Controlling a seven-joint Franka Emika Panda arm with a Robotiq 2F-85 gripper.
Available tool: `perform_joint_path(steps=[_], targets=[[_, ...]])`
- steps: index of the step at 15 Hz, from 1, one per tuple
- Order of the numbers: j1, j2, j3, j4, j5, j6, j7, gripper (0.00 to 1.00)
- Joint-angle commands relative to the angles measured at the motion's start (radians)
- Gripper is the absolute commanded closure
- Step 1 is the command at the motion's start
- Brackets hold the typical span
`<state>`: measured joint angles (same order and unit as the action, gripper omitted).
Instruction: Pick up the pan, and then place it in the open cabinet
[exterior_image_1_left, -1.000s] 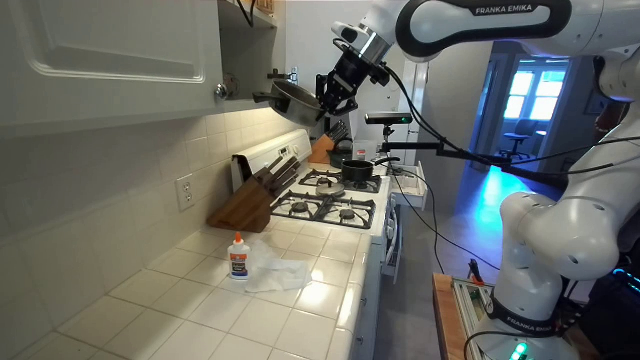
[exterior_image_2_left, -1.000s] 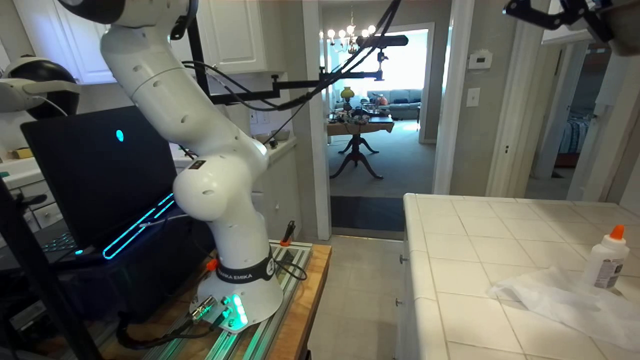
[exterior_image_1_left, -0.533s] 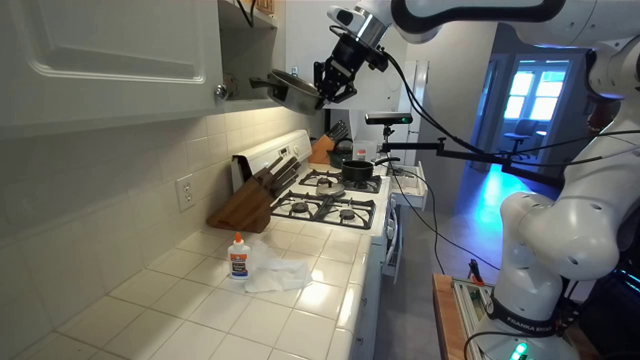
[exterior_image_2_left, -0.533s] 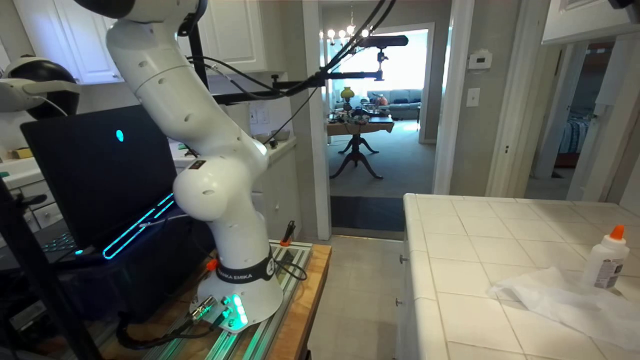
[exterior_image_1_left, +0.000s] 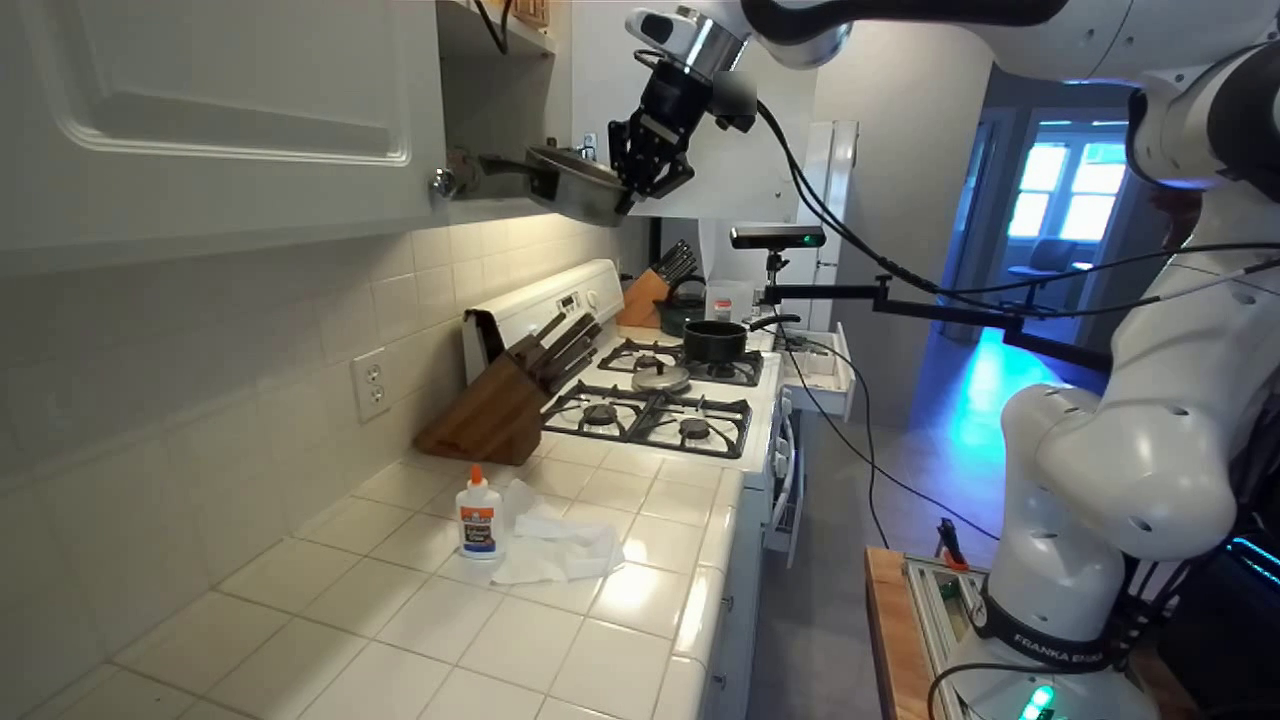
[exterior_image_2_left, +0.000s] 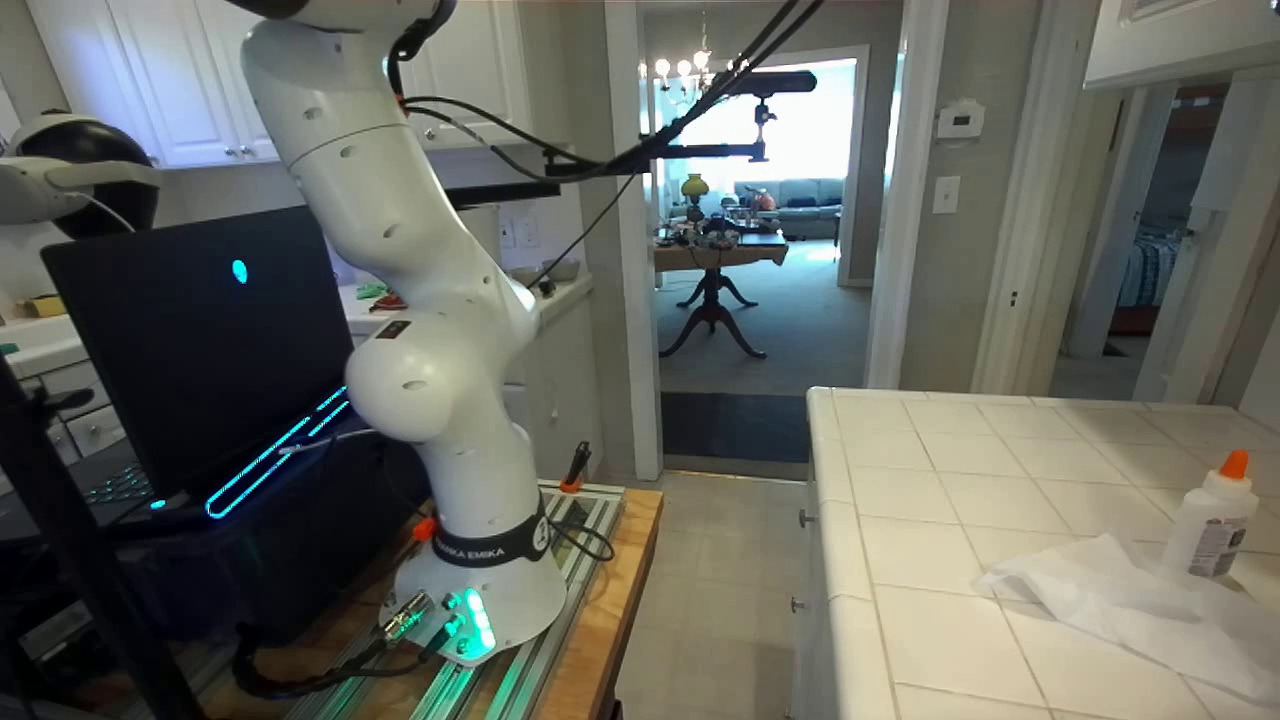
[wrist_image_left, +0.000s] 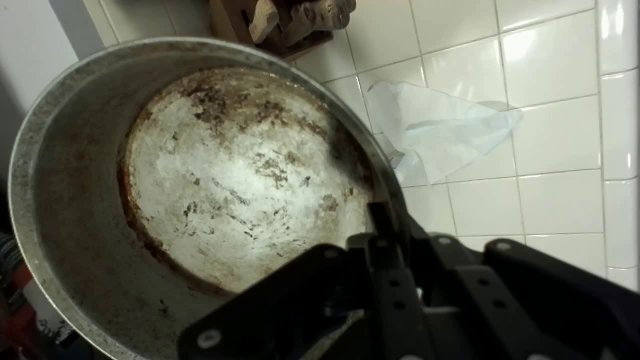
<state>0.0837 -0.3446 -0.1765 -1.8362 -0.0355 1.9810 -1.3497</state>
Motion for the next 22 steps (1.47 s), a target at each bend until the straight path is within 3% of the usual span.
perform_joint_path(steps=[1, 13, 22], targets=[[-0.027, 0.045, -0.008, 0.084, 0.039, -0.047, -0.021, 0.99], [-0.072, 0.227, -0.014, 0.338, 0.133, -0.212, -0.025, 0.99], [-0.122, 0.376, 0.016, 0.573, 0.110, -0.359, -0.018, 0.99]])
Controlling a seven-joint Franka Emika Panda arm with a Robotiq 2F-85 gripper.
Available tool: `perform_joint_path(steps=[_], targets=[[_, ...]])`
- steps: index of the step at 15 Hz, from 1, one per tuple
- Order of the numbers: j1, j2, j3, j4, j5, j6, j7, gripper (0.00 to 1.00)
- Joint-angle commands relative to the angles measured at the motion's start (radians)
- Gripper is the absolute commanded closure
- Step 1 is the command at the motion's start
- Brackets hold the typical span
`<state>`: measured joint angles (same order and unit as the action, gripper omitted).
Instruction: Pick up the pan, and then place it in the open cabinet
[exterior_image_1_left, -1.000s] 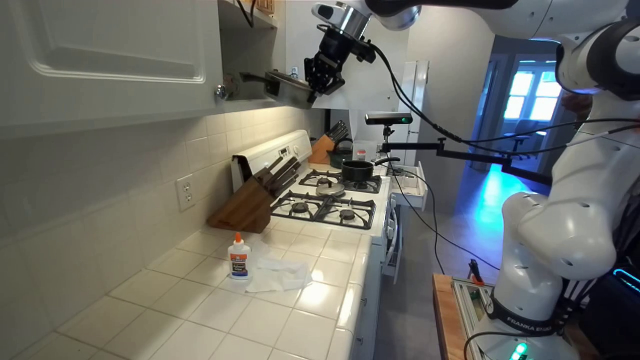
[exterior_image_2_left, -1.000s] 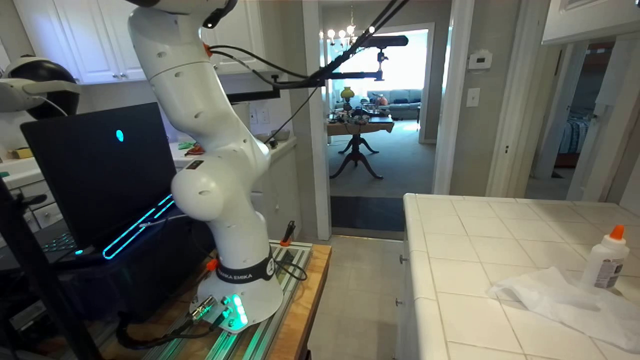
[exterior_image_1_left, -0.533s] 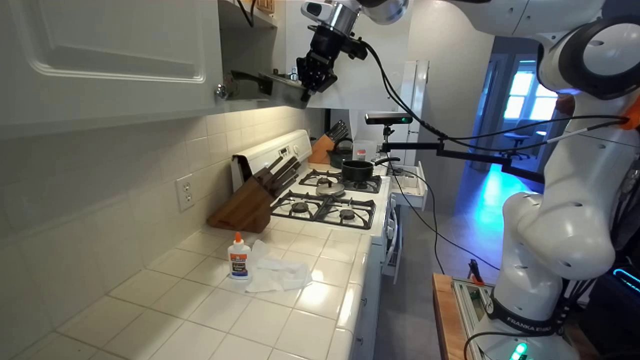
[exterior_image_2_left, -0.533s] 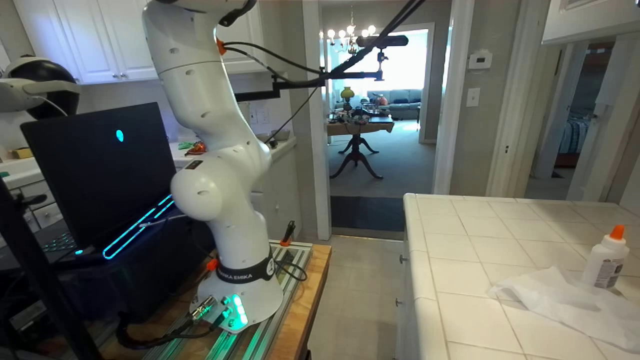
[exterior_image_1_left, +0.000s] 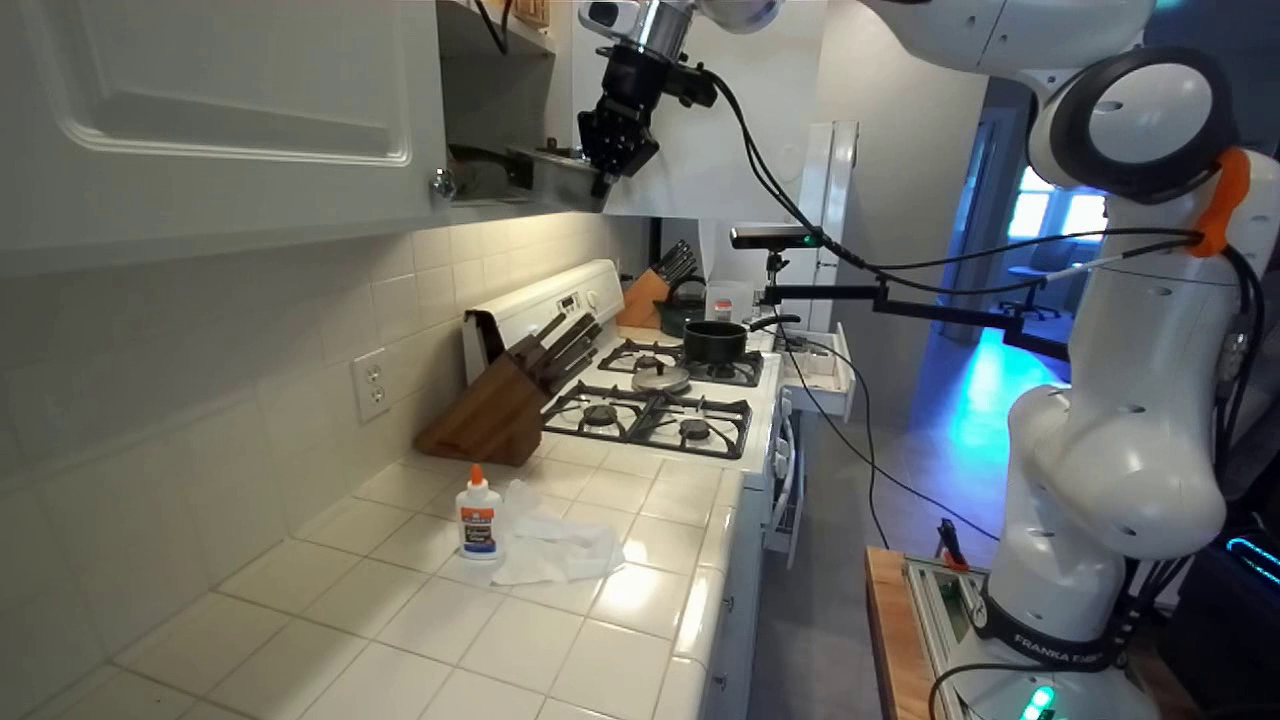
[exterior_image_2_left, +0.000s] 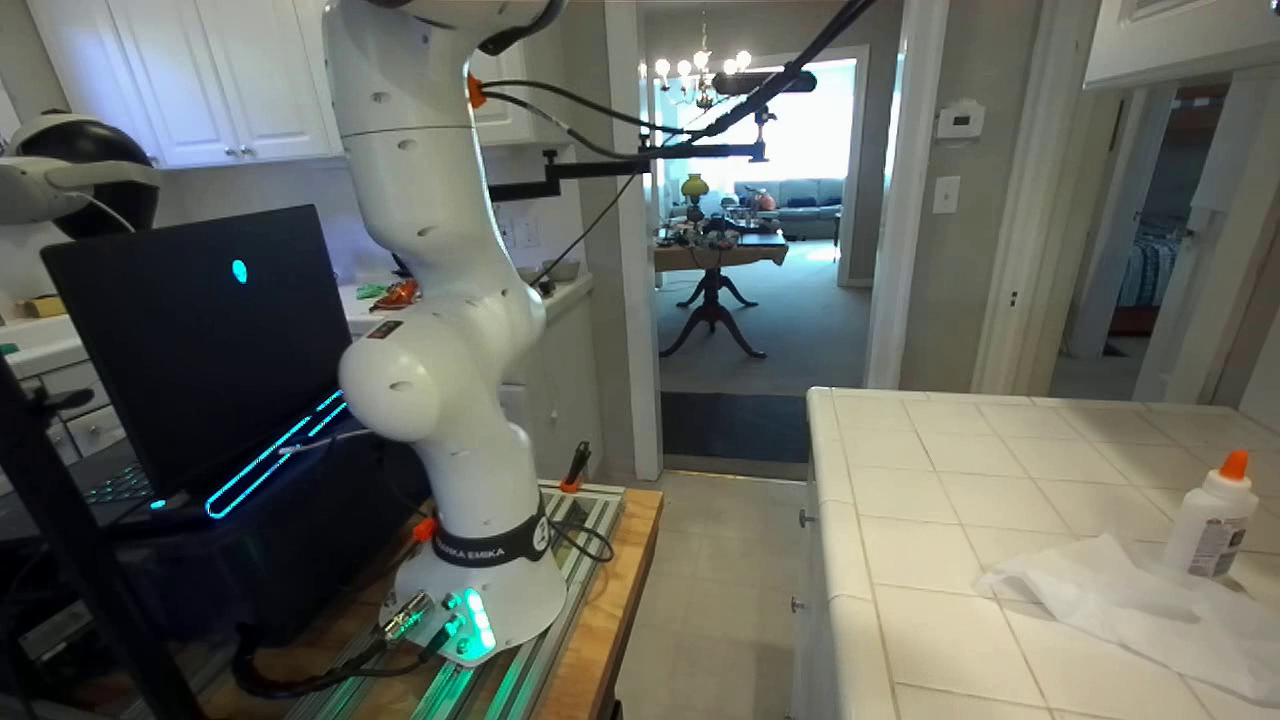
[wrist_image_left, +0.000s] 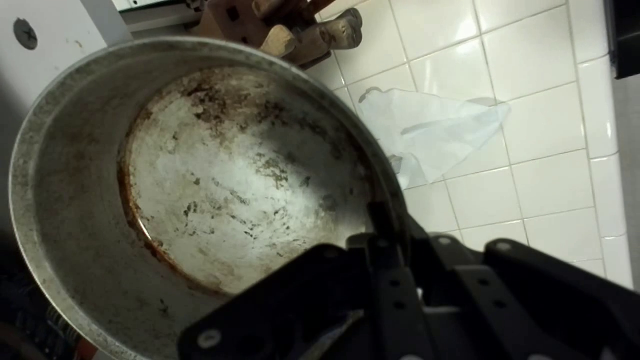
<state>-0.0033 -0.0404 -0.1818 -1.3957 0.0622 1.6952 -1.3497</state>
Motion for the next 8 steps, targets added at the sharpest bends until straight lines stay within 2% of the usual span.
perform_joint_path(steps=[1, 8], targets=[[-0.041, 0.088, 0.025, 0.160, 0.012, -0.091, -0.020, 0.99], [-0.083, 0.195, 0.053, 0.328, 0.020, -0.200, -0.024, 0.99]])
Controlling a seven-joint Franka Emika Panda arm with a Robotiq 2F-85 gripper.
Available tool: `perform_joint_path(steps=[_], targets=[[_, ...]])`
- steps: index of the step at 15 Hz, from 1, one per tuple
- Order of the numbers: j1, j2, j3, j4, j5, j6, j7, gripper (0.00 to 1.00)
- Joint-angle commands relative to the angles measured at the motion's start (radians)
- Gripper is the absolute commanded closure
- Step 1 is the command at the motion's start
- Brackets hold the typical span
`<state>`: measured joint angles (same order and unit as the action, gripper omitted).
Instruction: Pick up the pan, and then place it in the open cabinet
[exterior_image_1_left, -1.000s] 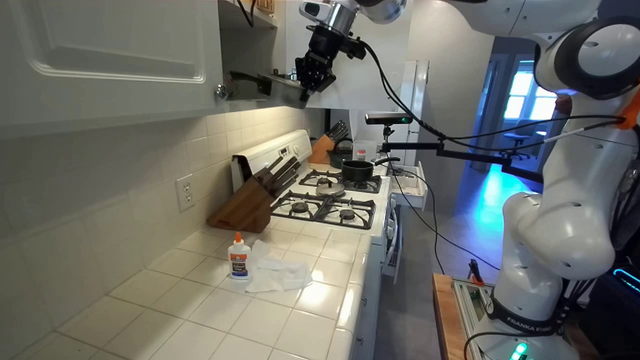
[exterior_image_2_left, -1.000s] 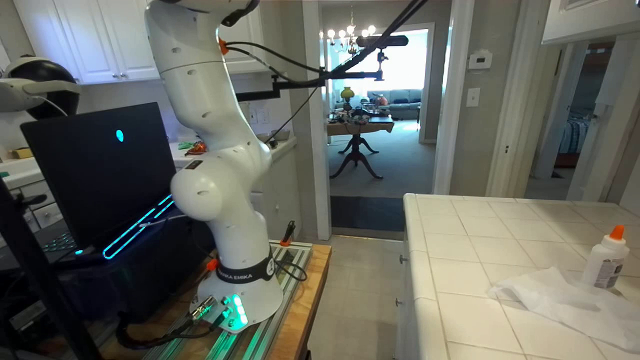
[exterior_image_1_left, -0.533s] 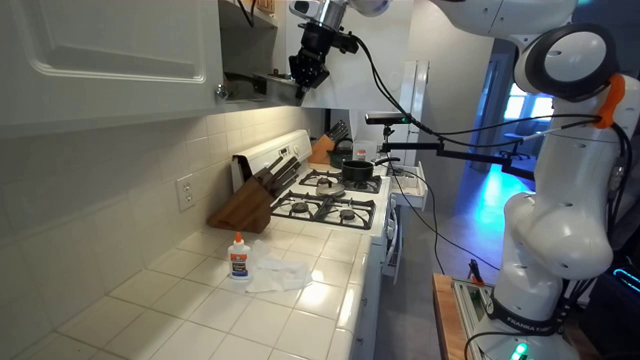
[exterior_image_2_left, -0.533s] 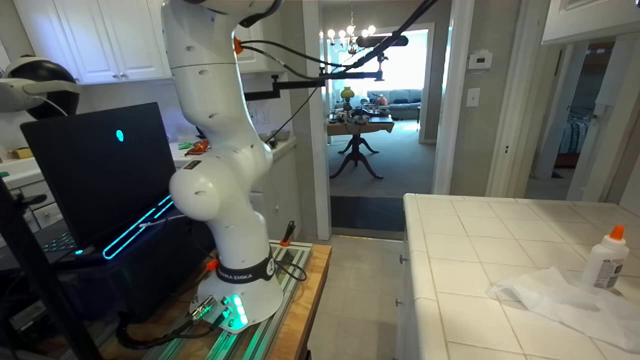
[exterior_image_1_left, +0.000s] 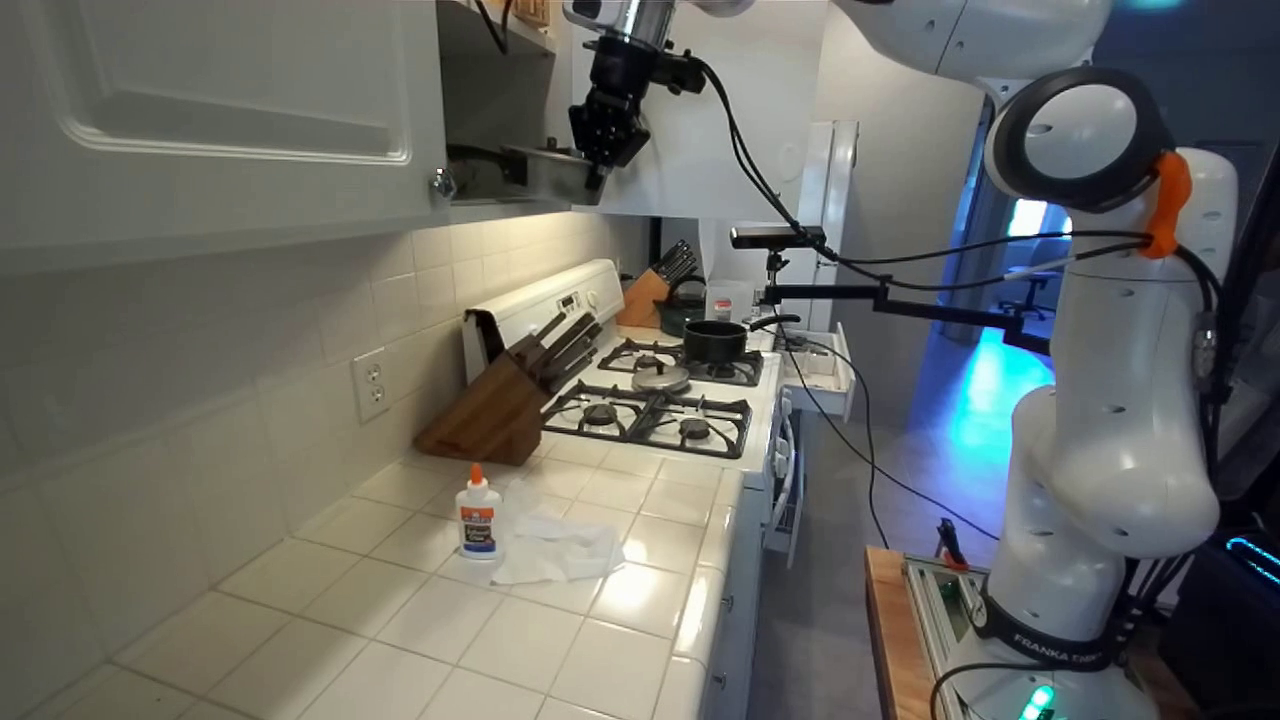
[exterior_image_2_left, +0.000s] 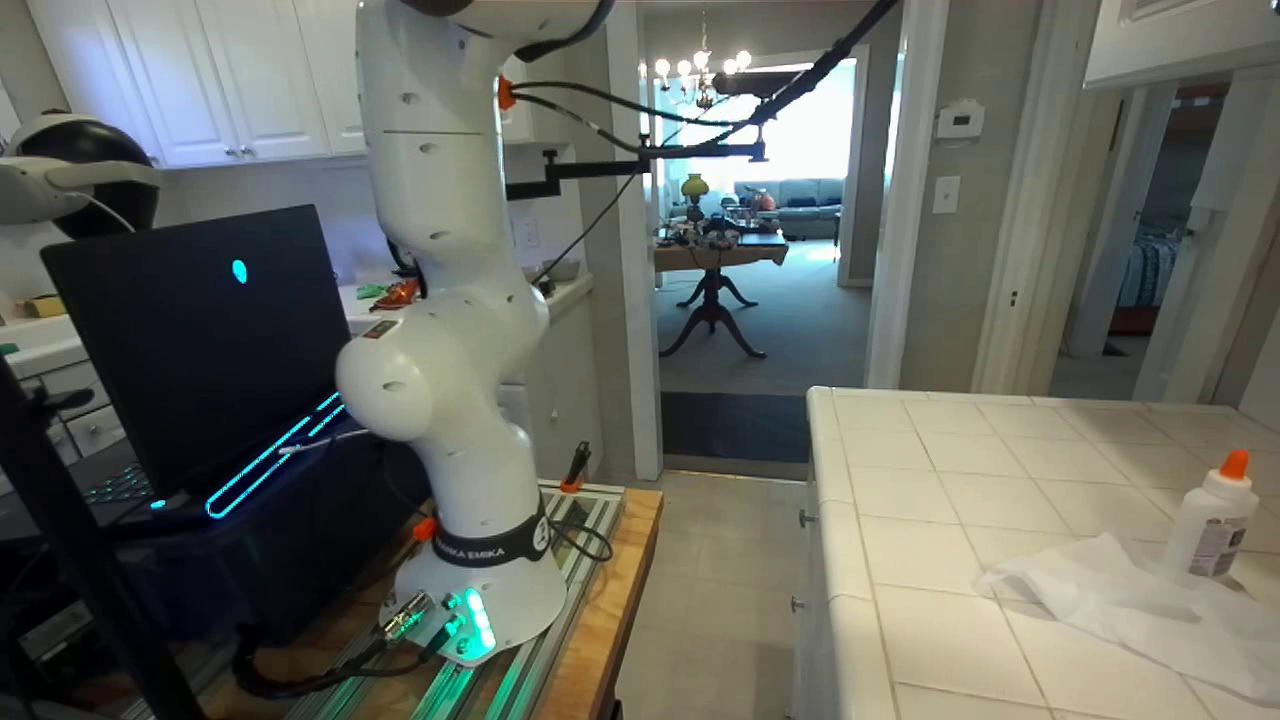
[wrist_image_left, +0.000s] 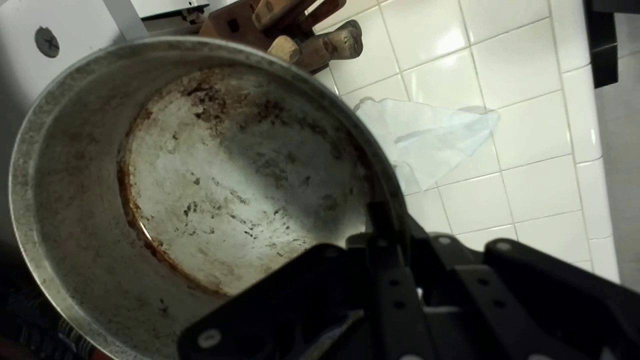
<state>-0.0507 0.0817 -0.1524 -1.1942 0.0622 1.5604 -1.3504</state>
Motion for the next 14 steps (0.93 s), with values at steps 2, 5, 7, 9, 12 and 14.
perform_joint_path(steps=[2, 5, 7, 9, 12, 14], targets=[[-0.016, 0.099, 0.004, 0.153, 0.021, -0.078, -0.027, 0.99], [-0.016, 0.133, 0.005, 0.187, 0.017, -0.079, -0.026, 0.99], [-0.014, 0.153, 0.005, 0.211, 0.009, -0.072, -0.021, 0.80], [-0.015, 0.170, 0.005, 0.235, 0.011, -0.073, -0.018, 0.83], [-0.014, 0.195, 0.005, 0.269, 0.005, -0.073, -0.017, 0.63], [-0.014, 0.209, 0.004, 0.288, 0.003, -0.069, -0.012, 0.44]])
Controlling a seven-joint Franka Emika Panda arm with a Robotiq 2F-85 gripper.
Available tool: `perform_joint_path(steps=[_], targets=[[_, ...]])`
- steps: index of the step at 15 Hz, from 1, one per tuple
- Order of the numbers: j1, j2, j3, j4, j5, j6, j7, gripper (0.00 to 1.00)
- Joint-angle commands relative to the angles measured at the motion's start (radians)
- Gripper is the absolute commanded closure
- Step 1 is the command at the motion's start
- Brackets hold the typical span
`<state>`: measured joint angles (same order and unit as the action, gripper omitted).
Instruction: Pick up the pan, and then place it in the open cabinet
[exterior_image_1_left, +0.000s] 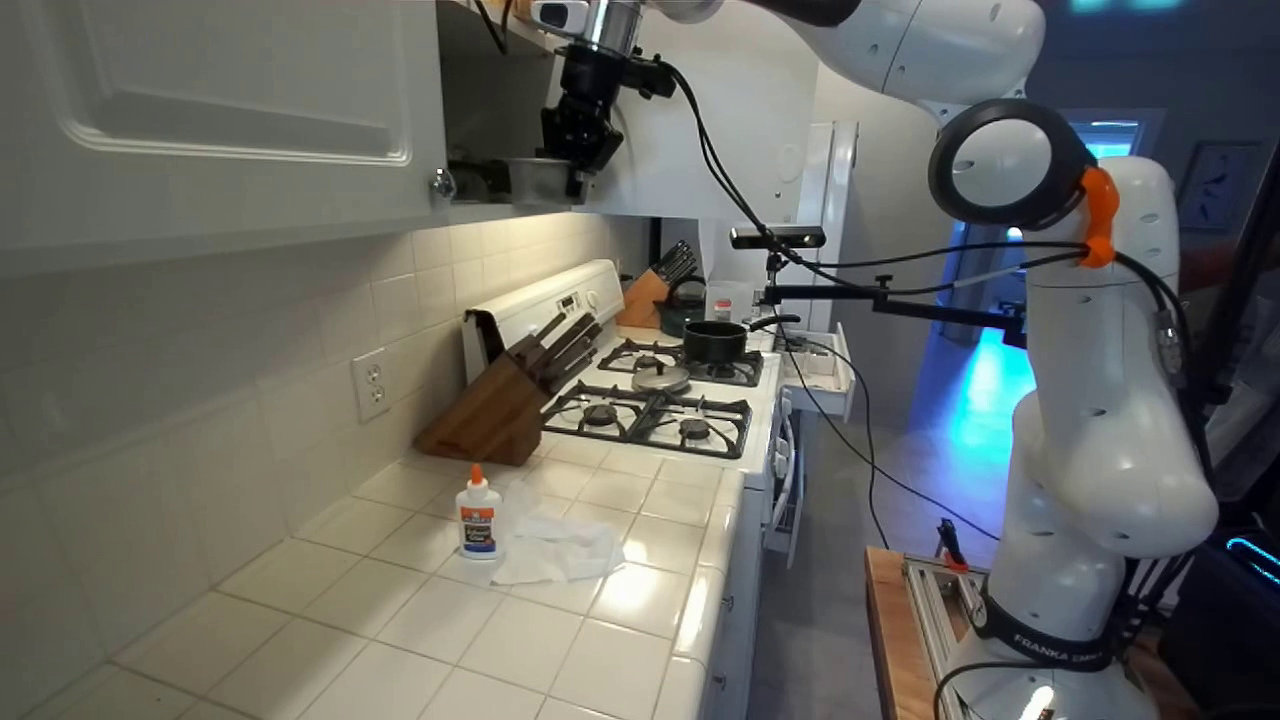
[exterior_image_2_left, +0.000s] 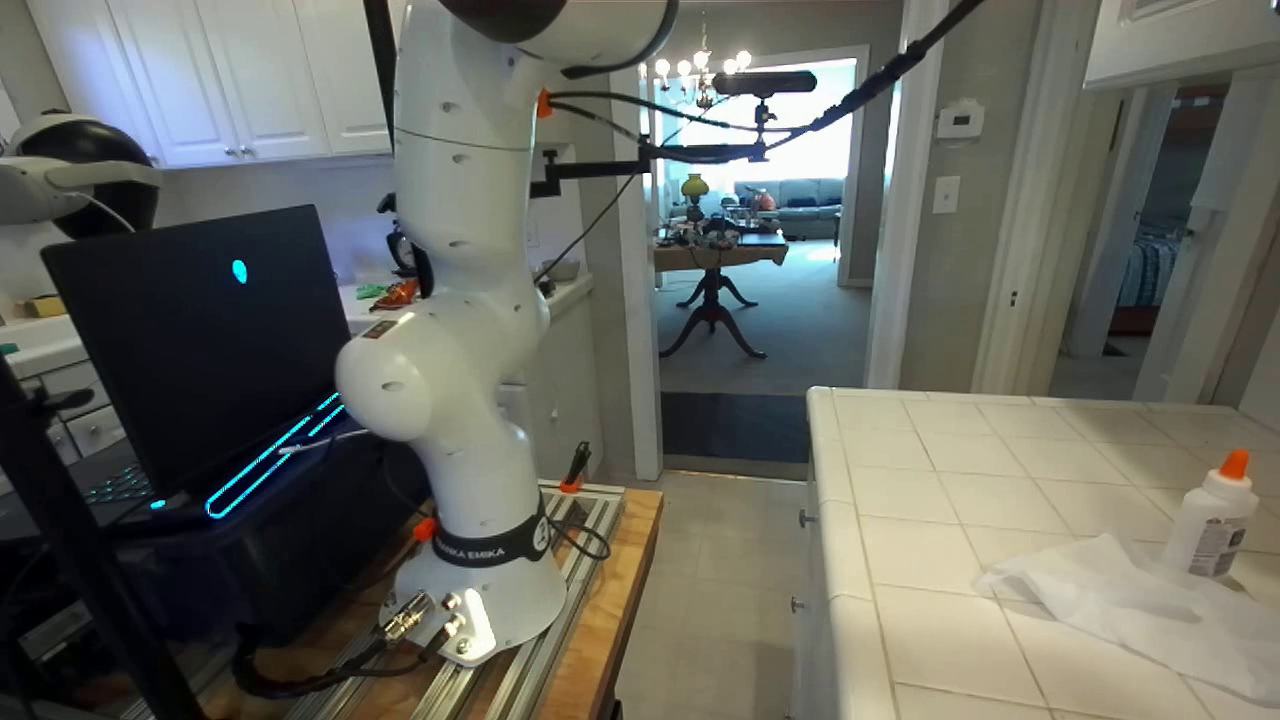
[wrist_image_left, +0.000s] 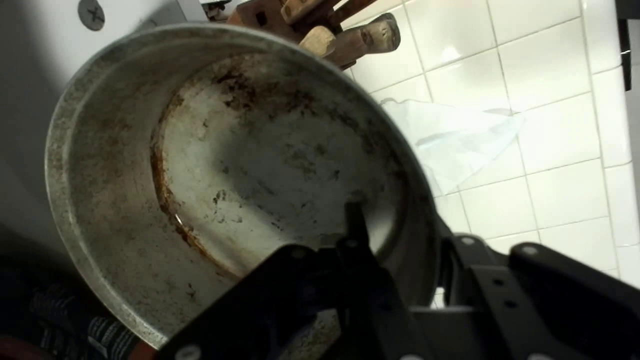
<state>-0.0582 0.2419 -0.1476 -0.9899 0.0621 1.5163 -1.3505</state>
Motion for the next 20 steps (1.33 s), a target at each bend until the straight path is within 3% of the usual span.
perform_joint_path(steps=[1, 6, 20], targets=[[-0.007, 0.054, -0.001, 0.092, 0.003, -0.019, -0.011, 0.38], [-0.004, 0.062, -0.001, 0.110, -0.003, 0.016, -0.017, 0.01], [0.001, 0.088, -0.009, 0.071, -0.034, 0.249, -0.103, 0.00]])
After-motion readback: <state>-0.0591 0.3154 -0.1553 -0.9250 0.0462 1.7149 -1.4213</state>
